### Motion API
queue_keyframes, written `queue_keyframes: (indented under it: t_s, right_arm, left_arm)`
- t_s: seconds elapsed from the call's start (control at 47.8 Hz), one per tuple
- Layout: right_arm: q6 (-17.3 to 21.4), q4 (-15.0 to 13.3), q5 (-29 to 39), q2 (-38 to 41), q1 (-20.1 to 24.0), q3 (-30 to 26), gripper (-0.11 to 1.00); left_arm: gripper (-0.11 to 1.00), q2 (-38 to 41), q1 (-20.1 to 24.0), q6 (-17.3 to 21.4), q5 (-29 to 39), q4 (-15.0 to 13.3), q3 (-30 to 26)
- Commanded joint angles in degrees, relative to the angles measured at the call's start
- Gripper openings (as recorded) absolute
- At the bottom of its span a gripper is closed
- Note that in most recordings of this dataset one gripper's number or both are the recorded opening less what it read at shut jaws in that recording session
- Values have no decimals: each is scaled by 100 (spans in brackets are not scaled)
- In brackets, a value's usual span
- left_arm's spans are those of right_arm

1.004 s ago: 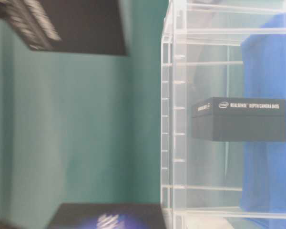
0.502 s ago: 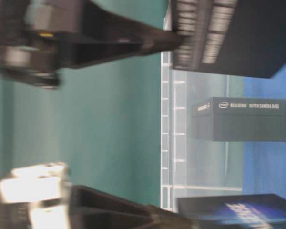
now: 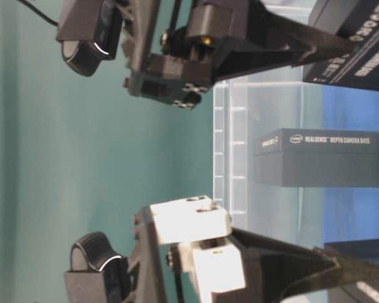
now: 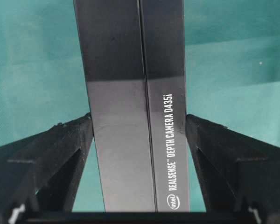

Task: Take the box out of the case with both arms.
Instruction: 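Lower both held boxes toward the green cloth in front of the case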

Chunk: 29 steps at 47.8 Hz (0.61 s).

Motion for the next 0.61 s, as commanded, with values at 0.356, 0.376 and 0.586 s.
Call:
queue_keyframes:
  t_s: [0.356,0.376,0.586]
  right_arm:
    - [-26,35,-193,-79,-70,53,67]
    - [-9,35,-211,-79,-70,70,67]
    - [26,123,-299,-44,-70,114,67]
  left_arm:
    - [64,-237,149,369,-396,0,176]
    - [64,-237,149,404,-422,-9,185]
    - [64,-246,149,580,-545,-97,193]
